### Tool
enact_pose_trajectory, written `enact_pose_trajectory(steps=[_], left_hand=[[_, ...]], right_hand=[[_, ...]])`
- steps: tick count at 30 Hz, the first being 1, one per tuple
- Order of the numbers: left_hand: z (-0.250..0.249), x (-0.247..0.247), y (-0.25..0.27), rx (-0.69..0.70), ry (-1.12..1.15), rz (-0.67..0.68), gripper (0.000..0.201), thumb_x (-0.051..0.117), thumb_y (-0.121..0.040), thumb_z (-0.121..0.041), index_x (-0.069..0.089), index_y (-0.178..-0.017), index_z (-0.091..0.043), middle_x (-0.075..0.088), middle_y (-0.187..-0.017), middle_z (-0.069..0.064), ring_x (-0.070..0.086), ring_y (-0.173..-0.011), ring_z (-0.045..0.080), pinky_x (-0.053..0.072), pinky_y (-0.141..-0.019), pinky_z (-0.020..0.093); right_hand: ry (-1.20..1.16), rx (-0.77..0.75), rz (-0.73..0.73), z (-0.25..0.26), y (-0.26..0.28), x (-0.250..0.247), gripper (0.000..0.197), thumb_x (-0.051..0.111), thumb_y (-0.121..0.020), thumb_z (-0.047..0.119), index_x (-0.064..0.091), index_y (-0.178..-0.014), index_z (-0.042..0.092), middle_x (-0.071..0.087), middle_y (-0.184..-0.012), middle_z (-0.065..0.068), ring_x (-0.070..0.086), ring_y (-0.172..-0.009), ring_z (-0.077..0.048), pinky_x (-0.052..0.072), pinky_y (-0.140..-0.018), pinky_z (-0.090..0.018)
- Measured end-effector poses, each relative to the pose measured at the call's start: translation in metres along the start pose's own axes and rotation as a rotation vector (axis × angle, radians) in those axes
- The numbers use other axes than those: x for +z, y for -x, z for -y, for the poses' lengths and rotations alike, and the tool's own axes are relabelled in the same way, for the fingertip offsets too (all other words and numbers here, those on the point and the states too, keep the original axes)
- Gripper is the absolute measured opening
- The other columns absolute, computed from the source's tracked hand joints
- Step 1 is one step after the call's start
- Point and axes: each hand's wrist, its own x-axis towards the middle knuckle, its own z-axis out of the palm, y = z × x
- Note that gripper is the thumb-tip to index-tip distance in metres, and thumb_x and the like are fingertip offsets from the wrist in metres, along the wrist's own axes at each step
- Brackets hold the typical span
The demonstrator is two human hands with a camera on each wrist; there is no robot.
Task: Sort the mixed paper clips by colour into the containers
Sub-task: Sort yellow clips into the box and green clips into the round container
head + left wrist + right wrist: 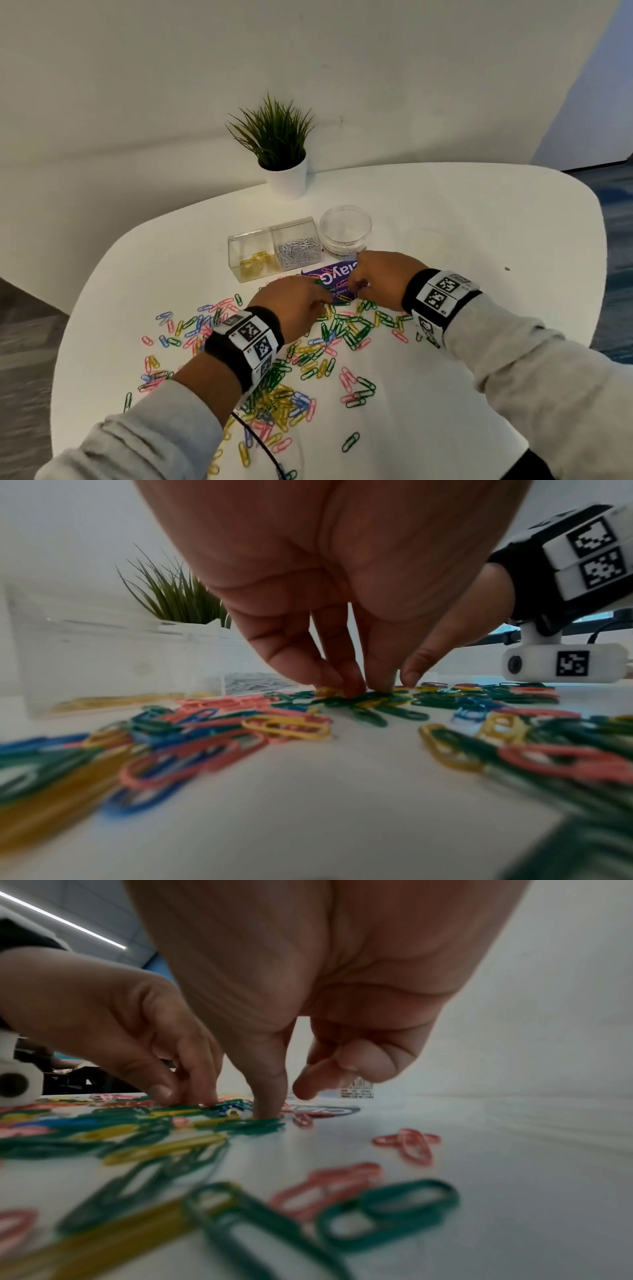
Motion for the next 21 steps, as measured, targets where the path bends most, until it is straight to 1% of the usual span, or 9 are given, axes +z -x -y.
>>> enact_pose_trajectory(steps=[4, 8, 11, 13, 15, 17, 19, 20, 21], left_hand=[[0.003, 0.001, 0.002, -0.094, -0.011, -0.047, 0.027, 0.050, -0.098, -0.028, 0.066, -0.120, -0.031, 0.065, -0.118, -0.005, 0.059, -0.107, 0.019, 0.048, -0.089, 0.029], [0.005, 0.004, 0.004, -0.083, -0.002, -0.078, 0.029, 0.050, -0.096, -0.022, 0.066, -0.118, -0.031, 0.060, -0.112, -0.004, 0.056, -0.106, 0.020, 0.050, -0.086, 0.033], [0.004, 0.005, 0.005, -0.031, 0.024, -0.106, 0.025, 0.057, -0.094, -0.032, 0.068, -0.117, -0.033, 0.057, -0.108, -0.004, 0.055, -0.104, 0.019, 0.052, -0.084, 0.036], [0.001, 0.005, 0.005, -0.015, -0.002, -0.069, 0.028, 0.060, -0.092, -0.043, 0.067, -0.118, -0.034, 0.055, -0.106, -0.005, 0.054, -0.104, 0.018, 0.051, -0.084, 0.036], [0.000, 0.006, 0.004, -0.017, -0.020, -0.051, 0.027, 0.062, -0.091, -0.045, 0.069, -0.114, -0.033, 0.054, -0.104, -0.006, 0.053, -0.102, 0.017, 0.050, -0.083, 0.036], [0.001, 0.006, 0.004, -0.003, -0.016, -0.072, 0.018, 0.064, -0.090, -0.044, 0.071, -0.100, -0.030, 0.053, -0.098, -0.006, 0.054, -0.095, 0.018, 0.050, -0.078, 0.036], [0.000, 0.007, 0.004, 0.001, -0.016, -0.082, 0.015, 0.064, -0.089, -0.041, 0.070, -0.092, -0.028, 0.054, -0.094, -0.005, 0.054, -0.090, 0.019, 0.050, -0.075, 0.036], [0.000, 0.007, 0.004, 0.001, -0.017, -0.078, 0.015, 0.064, -0.089, -0.041, 0.069, -0.092, -0.027, 0.054, -0.095, -0.004, 0.055, -0.091, 0.020, 0.050, -0.075, 0.035], [0.000, 0.007, 0.004, 0.004, -0.015, -0.077, 0.015, 0.064, -0.089, -0.040, 0.068, -0.095, -0.027, 0.054, -0.097, -0.004, 0.055, -0.092, 0.020, 0.049, -0.075, 0.034]], right_hand=[[0.018, -0.003, -0.030, -0.004, 0.002, 0.005, 0.018, 0.060, -0.093, 0.036, 0.066, -0.103, 0.022, 0.052, -0.105, 0.000, 0.057, -0.092, -0.019, 0.047, -0.074, -0.028], [0.014, -0.011, -0.068, -0.003, 0.006, 0.005, 0.011, 0.055, -0.093, 0.030, 0.059, -0.093, 0.020, 0.053, -0.099, -0.001, 0.057, -0.085, -0.019, 0.050, -0.073, -0.031], [-0.095, 0.008, -0.100, -0.001, 0.008, -0.001, 0.008, 0.055, -0.090, 0.023, 0.048, -0.088, 0.020, 0.057, -0.085, -0.001, 0.056, -0.074, -0.020, 0.047, -0.065, -0.032], [-0.207, 0.025, -0.148, 0.001, 0.005, -0.001, 0.010, 0.050, -0.091, 0.017, 0.042, -0.093, 0.023, 0.058, -0.078, -0.001, 0.054, -0.068, -0.019, 0.045, -0.060, -0.033], [-0.314, 0.043, -0.130, 0.005, -0.002, 0.001, 0.016, 0.046, -0.091, 0.011, 0.042, -0.098, 0.025, 0.057, -0.083, -0.001, 0.055, -0.072, -0.019, 0.046, -0.064, -0.035], [-0.301, 0.054, -0.035, 0.013, -0.013, 0.003, 0.013, 0.044, -0.091, 0.009, 0.047, -0.094, 0.021, 0.054, -0.088, 0.000, 0.054, -0.081, -0.021, 0.043, -0.067, -0.033], [-0.215, 0.070, 0.045, 0.019, -0.020, 0.006, 0.006, 0.047, -0.092, 0.015, 0.051, -0.091, 0.020, 0.051, -0.091, 0.001, 0.052, -0.084, -0.020, 0.039, -0.068, -0.031], [-0.174, 0.073, 0.062, 0.020, -0.022, 0.008, 0.002, 0.051, -0.093, 0.019, 0.052, -0.093, 0.019, 0.050, -0.093, 0.001, 0.052, -0.084, -0.019, 0.039, -0.069, -0.030], [-0.133, 0.071, 0.067, 0.021, -0.025, 0.009, 0.005, 0.054, -0.093, 0.023, 0.053, -0.095, 0.019, 0.051, -0.096, 0.000, 0.053, -0.084, -0.019, 0.039, -0.069, -0.029]])
